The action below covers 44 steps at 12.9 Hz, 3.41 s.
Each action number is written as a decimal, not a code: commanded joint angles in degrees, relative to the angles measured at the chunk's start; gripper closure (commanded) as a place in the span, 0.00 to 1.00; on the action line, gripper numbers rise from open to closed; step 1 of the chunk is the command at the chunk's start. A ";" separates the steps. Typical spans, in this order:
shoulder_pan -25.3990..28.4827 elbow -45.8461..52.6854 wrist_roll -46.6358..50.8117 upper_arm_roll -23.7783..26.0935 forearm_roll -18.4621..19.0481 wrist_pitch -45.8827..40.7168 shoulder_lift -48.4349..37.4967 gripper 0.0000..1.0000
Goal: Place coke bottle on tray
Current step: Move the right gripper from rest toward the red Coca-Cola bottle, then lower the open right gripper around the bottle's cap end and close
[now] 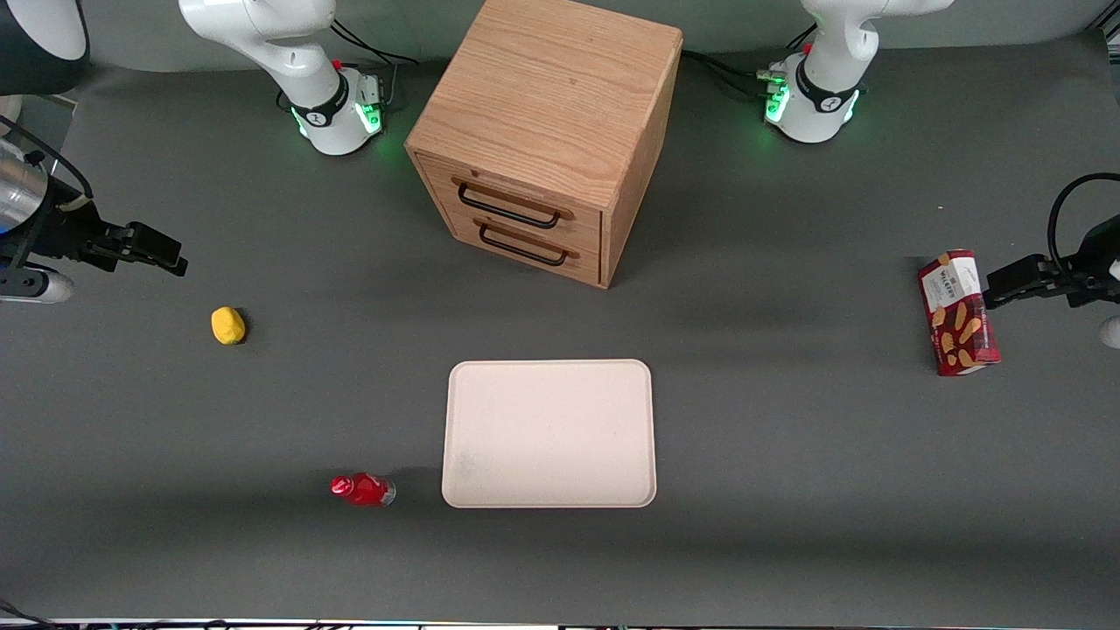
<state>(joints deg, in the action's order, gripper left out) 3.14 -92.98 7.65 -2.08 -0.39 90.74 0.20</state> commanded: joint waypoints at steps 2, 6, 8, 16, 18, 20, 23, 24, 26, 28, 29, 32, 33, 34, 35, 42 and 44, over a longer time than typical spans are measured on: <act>0.20 1.05 1.22 0.23 -1.01 -1.44 -0.03 0.00; 0.29 6.82 0.35 3.29 -0.75 -1.18 3.82 0.00; 0.37 13.23 0.44 5.32 -0.49 -1.09 9.87 0.00; 1.60 24.86 0.44 8.85 1.09 18.39 31.68 0.00; 1.69 24.86 0.44 11.12 5.81 22.10 35.81 0.00; 1.60 24.86 0.35 11.66 8.65 25.61 39.24 0.00; 1.60 24.86 0.09 11.75 8.74 30.19 43.38 0.00; 1.60 24.86 0.09 11.75 8.74 31.07 44.26 0.00; 1.69 24.86 -0.53 11.75 8.74 33.52 45.67 0.00; 1.95 25.30 -0.53 11.75 8.83 35.12 46.29 0.03; 1.95 26.26 -0.62 11.75 8.83 35.12 46.38 0.07; 2.04 26.97 -1.76 11.75 8.83 35.30 46.55 0.16; 2.04 26.89 -1.85 11.75 8.74 36.25 46.64 0.18; 2.04 26.89 -1.85 11.75 8.66 36.87 46.73 0.18; 2.04 26.89 -1.85 11.83 8.66 36.96 47.34 0.19; 2.04 26.80 -2.89 12.10 8.57 37.32 48.05 0.60; 1.96 26.80 -3.34 12.10 8.30 37.23 48.05 0.84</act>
<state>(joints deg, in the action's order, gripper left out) 5.21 -68.00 5.73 9.48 7.33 128.09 47.21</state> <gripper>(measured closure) 0.678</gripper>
